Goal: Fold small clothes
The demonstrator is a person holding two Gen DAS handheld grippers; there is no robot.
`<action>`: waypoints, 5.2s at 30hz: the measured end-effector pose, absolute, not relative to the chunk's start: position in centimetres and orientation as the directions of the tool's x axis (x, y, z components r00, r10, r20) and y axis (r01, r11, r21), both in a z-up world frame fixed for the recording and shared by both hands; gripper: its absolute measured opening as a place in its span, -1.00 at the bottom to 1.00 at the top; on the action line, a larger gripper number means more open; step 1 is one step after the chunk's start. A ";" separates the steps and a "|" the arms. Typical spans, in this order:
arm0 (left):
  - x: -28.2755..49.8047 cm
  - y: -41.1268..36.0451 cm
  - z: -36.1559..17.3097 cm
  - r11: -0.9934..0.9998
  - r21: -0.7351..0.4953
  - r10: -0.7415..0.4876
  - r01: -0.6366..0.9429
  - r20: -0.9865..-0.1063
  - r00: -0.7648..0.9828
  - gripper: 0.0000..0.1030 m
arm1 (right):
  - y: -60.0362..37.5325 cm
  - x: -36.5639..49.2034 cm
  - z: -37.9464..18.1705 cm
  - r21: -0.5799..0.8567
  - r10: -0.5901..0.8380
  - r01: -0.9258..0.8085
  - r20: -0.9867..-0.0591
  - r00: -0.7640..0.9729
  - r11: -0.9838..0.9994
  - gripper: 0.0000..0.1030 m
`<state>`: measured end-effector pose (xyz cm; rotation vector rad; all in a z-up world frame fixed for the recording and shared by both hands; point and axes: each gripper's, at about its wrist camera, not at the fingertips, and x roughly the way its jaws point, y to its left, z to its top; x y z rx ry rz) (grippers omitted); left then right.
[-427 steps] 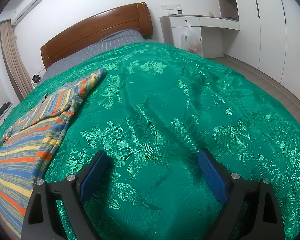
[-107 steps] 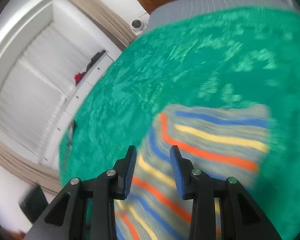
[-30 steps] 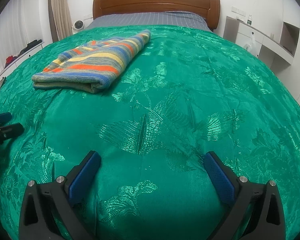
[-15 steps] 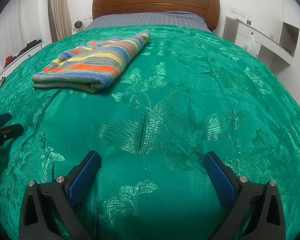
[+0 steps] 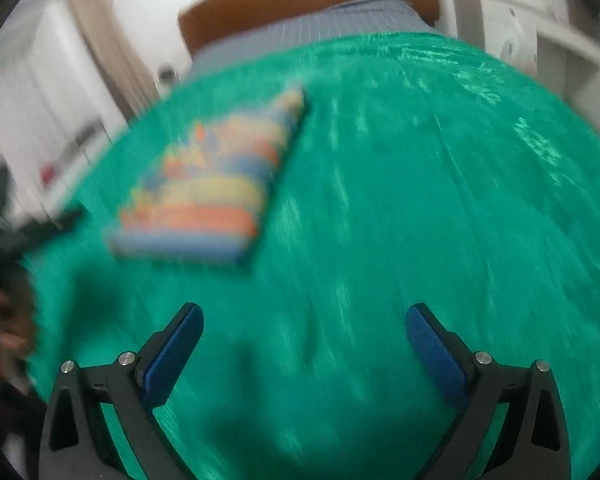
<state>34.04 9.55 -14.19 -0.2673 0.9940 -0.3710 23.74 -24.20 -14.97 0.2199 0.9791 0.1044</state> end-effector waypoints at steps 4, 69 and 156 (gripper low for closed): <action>39.0 8.2 -16.6 0.865 -0.474 -0.498 0.164 -0.780 0.378 0.98 | -25.8 31.0 -14.5 0.542 0.444 0.005 -0.694 0.567 0.841 0.69; 5.0 7.2 0.5 0.996 0.006 -0.055 0.085 -0.725 0.687 0.99 | -10.4 7.6 1.5 -0.078 0.013 -0.119 -0.783 0.622 0.990 0.99; 4.0 7.1 1.3 0.993 0.023 -0.060 0.117 -0.753 0.655 0.99 | -9.1 5.7 4.0 -0.149 -0.036 -0.129 -0.781 0.624 0.980 0.99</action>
